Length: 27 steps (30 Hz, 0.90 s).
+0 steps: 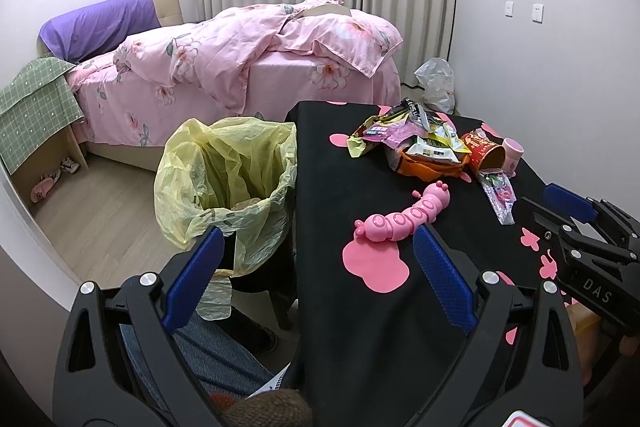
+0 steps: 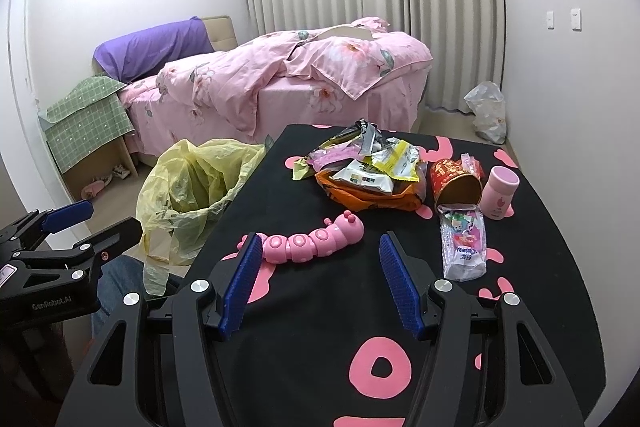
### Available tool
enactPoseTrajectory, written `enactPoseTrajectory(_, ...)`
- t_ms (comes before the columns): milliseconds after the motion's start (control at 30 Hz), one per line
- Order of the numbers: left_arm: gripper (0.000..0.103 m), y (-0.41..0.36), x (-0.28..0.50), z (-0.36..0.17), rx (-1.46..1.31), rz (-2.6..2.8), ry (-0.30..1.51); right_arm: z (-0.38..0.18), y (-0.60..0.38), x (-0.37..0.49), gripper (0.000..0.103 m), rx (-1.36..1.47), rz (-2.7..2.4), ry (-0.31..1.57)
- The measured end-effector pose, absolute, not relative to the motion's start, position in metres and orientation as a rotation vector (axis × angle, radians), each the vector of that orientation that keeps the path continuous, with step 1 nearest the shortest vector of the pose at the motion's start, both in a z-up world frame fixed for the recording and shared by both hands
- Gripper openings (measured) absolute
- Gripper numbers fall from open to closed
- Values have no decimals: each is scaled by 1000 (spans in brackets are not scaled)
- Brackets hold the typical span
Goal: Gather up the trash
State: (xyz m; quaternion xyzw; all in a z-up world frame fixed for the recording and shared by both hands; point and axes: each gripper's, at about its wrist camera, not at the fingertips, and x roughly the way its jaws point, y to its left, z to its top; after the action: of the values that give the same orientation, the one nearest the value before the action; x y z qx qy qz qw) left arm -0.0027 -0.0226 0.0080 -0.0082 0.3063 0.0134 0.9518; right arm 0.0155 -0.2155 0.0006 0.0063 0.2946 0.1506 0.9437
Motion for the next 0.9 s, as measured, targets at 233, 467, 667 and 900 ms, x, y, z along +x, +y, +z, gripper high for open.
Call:
enactPoseTrajectory(233, 91, -21, -3, 6, -21, 27, 626, 1, -215, 14, 58, 12, 309, 601)
enactPoseTrajectory(467, 91, -18, -4, 4, -30, 28, 629, -1, -212, 15, 58, 7, 312, 604)
enactPoseTrajectory(667, 91, -18, -5, 3, -30, 27, 629, 0, -212, 14, 58, 8, 311, 602)
enactPoseTrajectory(900, 91, -17, -5, 4, -30, 28, 629, -1, -212, 14, 58, 8, 311, 603)
